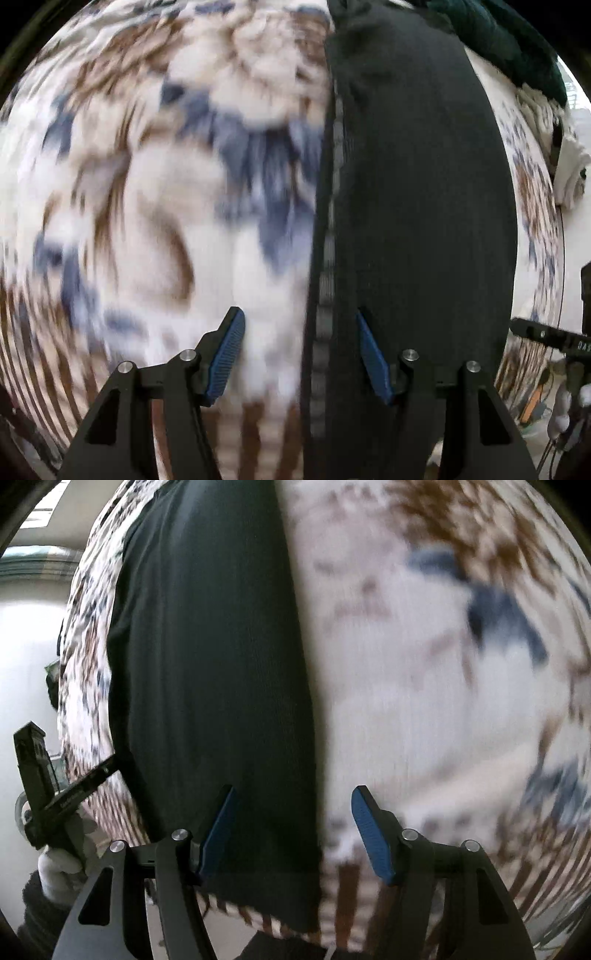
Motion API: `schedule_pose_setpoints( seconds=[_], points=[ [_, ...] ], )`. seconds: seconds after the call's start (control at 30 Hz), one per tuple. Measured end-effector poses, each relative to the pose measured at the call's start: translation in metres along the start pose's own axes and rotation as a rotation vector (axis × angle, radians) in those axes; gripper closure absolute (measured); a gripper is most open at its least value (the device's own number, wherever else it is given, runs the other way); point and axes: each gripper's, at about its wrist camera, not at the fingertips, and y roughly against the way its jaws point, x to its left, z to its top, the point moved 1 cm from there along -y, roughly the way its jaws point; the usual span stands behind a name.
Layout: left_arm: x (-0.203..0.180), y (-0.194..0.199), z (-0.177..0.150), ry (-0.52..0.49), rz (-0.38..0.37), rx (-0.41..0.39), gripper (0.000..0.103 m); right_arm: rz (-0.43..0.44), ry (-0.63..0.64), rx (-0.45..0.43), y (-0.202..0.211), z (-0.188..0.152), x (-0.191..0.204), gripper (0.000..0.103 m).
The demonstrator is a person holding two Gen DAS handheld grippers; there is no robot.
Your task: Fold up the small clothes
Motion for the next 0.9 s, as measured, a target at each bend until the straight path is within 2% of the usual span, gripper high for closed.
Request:
schedule_pose_setpoints(
  seconds=[0.07,0.17,0.23,0.33,0.4,0.47,0.67,0.73,0.77,0.8,0.83,0.87,0.9],
  points=[
    [-0.002,-0.006,-0.024,-0.001,0.028,0.033,0.044,0.004,-0.006,0.022,-0.006,-0.015,-0.002,0.037],
    [0.003,-0.008,-0.048,0.043,0.05,0.02,0.043,0.005,0.004,0.041,-0.012,-0.038,-0.002,0.037],
    [0.004,-0.003,-0.055,0.105,0.022,0.006,0.043,0.011,0.007,0.05,-0.013,-0.046,-0.006,0.037],
    [-0.007,0.006,-0.06,0.177,-0.121,-0.04,0.043,0.02,0.022,0.052,-0.019,-0.057,0.001,0.037],
    [-0.02,-0.004,-0.06,0.17,-0.15,-0.011,0.043,0.031,0.025,0.054,-0.025,-0.06,0.005,0.037],
    [-0.028,-0.019,-0.063,0.145,-0.104,0.009,0.043,0.057,0.011,0.061,-0.032,-0.063,0.007,0.037],
    [-0.032,-0.025,-0.089,0.115,-0.135,-0.026,0.043,0.119,-0.036,0.078,-0.054,-0.075,0.009,0.037],
    [-0.032,-0.022,-0.102,0.089,-0.131,-0.03,0.044,0.162,-0.049,0.085,-0.059,-0.079,0.01,0.039],
    [-0.031,-0.021,-0.098,0.086,-0.136,-0.036,0.045,0.178,-0.063,0.091,-0.063,-0.082,0.011,0.046],
    [-0.033,-0.019,-0.1,0.084,-0.15,-0.048,0.051,0.185,-0.068,0.093,-0.065,-0.084,0.011,0.061],
    [-0.031,-0.018,-0.101,0.081,-0.155,-0.057,0.083,0.183,-0.073,0.093,-0.067,-0.086,0.012,0.07],
    [-0.036,-0.016,-0.101,0.073,-0.158,-0.066,0.095,0.187,-0.081,0.088,-0.068,-0.088,0.013,0.083],
    [-0.033,-0.01,-0.105,0.066,-0.165,-0.083,0.095,0.2,-0.089,0.077,-0.068,-0.09,0.013,0.087]
  ],
)
